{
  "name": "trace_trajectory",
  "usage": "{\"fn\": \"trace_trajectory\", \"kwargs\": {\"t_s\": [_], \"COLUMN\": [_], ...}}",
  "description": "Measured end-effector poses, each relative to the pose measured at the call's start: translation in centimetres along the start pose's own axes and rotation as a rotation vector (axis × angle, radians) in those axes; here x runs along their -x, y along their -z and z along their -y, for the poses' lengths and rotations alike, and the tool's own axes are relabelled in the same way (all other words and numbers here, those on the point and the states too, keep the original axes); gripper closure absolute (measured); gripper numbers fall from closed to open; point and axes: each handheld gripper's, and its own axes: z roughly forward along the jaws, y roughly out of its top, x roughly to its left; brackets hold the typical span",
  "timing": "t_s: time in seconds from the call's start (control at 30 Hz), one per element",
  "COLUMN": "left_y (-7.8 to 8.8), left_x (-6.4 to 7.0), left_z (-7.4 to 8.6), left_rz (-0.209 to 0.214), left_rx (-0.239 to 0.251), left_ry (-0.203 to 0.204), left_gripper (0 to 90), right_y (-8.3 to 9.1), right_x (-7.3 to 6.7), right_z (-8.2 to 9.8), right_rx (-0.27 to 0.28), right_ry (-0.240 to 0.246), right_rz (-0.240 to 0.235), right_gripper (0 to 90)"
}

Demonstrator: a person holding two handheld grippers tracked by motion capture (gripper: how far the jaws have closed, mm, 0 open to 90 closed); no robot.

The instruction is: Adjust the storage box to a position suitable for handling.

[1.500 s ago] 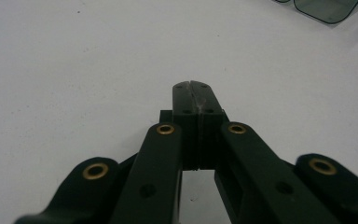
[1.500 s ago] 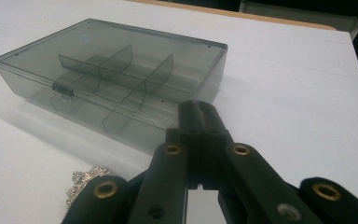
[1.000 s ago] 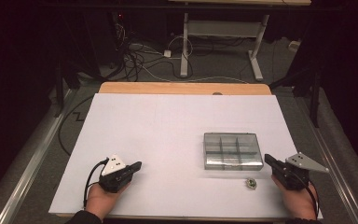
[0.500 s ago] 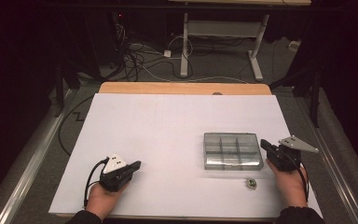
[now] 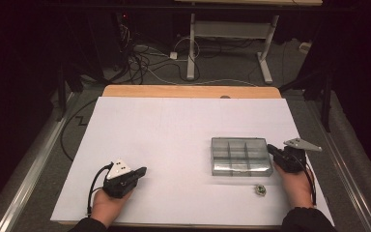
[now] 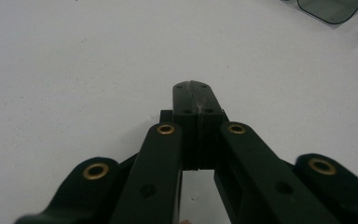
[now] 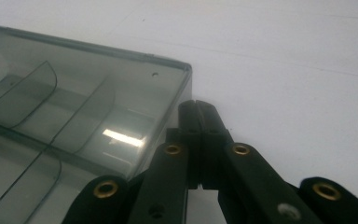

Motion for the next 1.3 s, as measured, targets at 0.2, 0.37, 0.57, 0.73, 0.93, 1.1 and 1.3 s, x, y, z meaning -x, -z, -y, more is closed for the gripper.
{"fn": "trace_trajectory", "kwargs": {"t_s": [0.2, 0.37, 0.57, 0.73, 0.93, 1.1, 1.3], "left_y": [0.2, 0.2, 0.2, 0.2, 0.1, 0.1, 0.1], "left_x": [-0.2, -0.1, -0.1, -0.2, -0.1, 0.0, 0.0], "left_z": [0.1, 0.1, 0.1, 0.1, 0.1, 0.1, 0.1], "left_rz": [0.001, 0.003, 0.002, 0.005, 0.005, 0.008, 0.010], "left_rx": [0.021, 0.021, 0.020, 0.018, 0.015, 0.011, 0.012], "left_ry": [0.020, 0.021, 0.019, 0.016, 0.008, 0.002, 0.001], "left_gripper": [87.5, 87.5, 87.4, 87.4, 87.4, 87.4, 87.4], "right_y": [-0.1, -0.1, -0.1, -0.2, -0.5, -0.7, -1.1], "right_x": [0.0, 0.0, -0.1, -0.3, -1.3, -2.5, -4.3], "right_z": [0.1, 0.2, 0.2, 0.2, 0.0, -0.1, -0.4], "right_rx": [-0.006, -0.005, -0.005, -0.004, -0.009, -0.025, -0.040], "right_ry": [-0.013, -0.017, -0.022, -0.019, 0.001, 0.028, 0.073], "right_rz": [-0.004, -0.009, -0.007, -0.021, -0.053, -0.079, -0.116], "right_gripper": [90.0, 90.0, 90.0, 90.0, 90.0, 90.0, 90.0]}}
